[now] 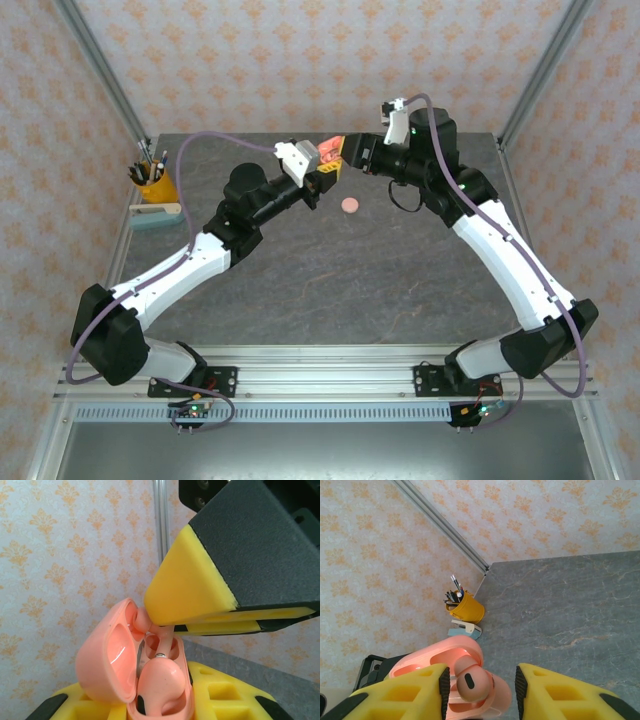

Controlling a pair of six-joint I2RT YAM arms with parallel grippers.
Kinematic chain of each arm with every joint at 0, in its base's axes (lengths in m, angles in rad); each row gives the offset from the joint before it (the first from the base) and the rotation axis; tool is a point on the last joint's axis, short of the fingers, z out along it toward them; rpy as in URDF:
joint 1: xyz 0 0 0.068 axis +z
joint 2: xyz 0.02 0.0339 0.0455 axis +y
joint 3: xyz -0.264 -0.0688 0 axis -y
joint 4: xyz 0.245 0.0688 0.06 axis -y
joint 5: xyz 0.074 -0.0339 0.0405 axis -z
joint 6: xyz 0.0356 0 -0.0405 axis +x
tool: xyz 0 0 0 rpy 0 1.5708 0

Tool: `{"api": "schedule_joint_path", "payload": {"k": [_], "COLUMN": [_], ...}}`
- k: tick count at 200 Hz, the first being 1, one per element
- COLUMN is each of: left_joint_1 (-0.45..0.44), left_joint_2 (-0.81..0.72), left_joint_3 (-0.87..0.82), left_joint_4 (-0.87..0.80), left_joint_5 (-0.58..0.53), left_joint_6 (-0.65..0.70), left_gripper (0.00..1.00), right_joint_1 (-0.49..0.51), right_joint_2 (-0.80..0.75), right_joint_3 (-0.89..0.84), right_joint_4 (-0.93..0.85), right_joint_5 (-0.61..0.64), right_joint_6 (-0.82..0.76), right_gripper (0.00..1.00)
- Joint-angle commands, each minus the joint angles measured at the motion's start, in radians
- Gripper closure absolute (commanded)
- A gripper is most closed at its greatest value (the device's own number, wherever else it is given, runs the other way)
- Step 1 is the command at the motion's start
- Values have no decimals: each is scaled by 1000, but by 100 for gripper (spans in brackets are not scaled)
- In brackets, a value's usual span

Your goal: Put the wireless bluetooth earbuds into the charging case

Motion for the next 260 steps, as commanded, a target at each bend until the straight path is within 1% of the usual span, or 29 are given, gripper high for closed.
{"api": "schedule_joint_path", "payload": {"k": [1, 38, 97, 130, 161, 219, 260], "left_joint_1": [-10, -8, -8, -9, -9, -9, -9], "left_joint_2": [10, 14, 19, 22, 24, 21, 18], "left_joint_3": [32, 36, 41, 43, 44, 46, 45], "left_joint_4": [15, 14, 19, 21, 22, 27, 24], "left_joint_5": [14, 14, 15, 14, 13, 14, 14], "left_joint_6": [-2, -7, -15, -16, -19, -22, -22], "left_gripper": [100, 100, 100, 100, 100, 100, 100], "right_joint_1": [1, 1, 1, 1, 1, 1, 1], "right_joint_2": [5, 3, 5, 5, 5, 6, 8], "right_joint_3": [38, 36, 24, 21, 15, -1, 11], "right_joint_4": [-4, -6, -7, -9, -9, -11, -26], "right_joint_5": [-16, -19, -23, -25, -31, -24, -7], "right_joint_6": [-16, -15, -19, -23, -25, -27, -48], "right_gripper": [61, 66, 67, 73, 71, 72, 76]}}
